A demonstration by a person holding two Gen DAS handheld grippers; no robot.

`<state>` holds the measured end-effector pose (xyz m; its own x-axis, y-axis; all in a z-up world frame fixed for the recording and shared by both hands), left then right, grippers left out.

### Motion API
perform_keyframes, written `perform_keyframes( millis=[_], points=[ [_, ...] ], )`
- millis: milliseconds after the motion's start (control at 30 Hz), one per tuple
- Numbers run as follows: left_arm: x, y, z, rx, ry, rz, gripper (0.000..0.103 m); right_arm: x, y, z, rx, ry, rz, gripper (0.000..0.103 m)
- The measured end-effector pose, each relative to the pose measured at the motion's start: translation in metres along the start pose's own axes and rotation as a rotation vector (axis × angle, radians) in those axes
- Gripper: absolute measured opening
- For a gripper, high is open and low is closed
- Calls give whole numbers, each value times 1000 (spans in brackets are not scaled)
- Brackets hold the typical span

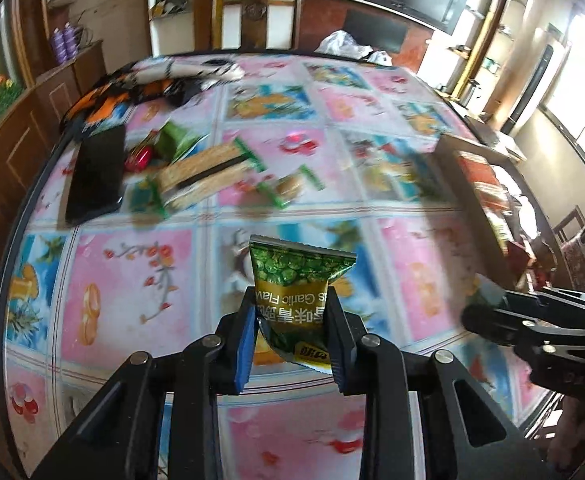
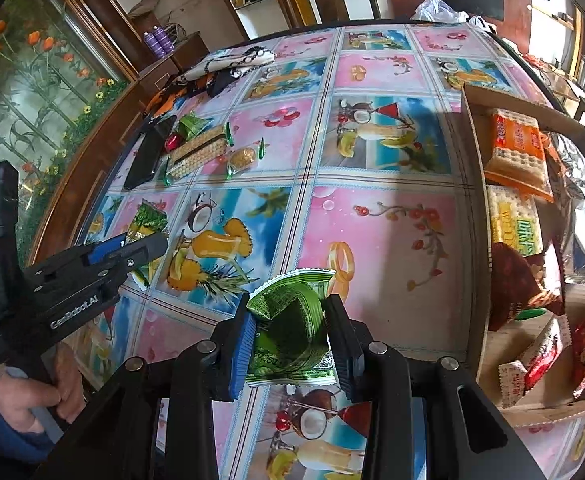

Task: Organize snacks
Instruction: 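Carry both green pea bags over the cardboard box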

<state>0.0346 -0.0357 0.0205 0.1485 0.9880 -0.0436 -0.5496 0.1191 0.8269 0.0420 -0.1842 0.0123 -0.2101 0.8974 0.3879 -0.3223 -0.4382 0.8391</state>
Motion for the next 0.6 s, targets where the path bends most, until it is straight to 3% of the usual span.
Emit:
perform_keyframes(
  millis=[367,600],
  points=[
    [-74,5,27,-36,-118,-68,30,-45,42,6,-78,-78,-20,38],
    [-131,1,41,-44,-199,-123,30,-94,71,10,-127,-166,-50,38]
  ],
)
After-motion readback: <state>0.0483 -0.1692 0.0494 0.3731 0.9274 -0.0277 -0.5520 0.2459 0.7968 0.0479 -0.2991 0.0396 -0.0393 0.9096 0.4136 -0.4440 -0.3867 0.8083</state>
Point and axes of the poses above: each gripper's, at about its wrist camera, not at the fingertips, and y roughly against the way its jaws point, x to its left, z to its top, the point moved 6 cm from there along -y, roughly the way its jaws point, and after that the axes turned 8 degrees about -y, right-handed, at the moved point
